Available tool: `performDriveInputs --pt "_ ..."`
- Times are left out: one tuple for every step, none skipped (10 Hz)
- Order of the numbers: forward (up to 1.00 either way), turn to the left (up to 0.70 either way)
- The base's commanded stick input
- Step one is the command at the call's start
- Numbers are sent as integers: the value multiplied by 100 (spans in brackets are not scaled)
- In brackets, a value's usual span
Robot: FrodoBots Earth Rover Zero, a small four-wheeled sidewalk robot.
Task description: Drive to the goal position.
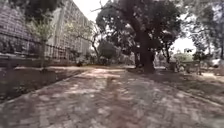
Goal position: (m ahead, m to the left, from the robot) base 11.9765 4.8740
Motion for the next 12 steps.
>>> performDriveInputs --pt "70 0" --pt "70 0" --pt "70 0" --pt "70 0" --pt "70 0" --pt "70 0" --pt "70 0" --pt "70 0" --pt "70 0" --pt "70 3" --pt "70 11" --pt "70 18"
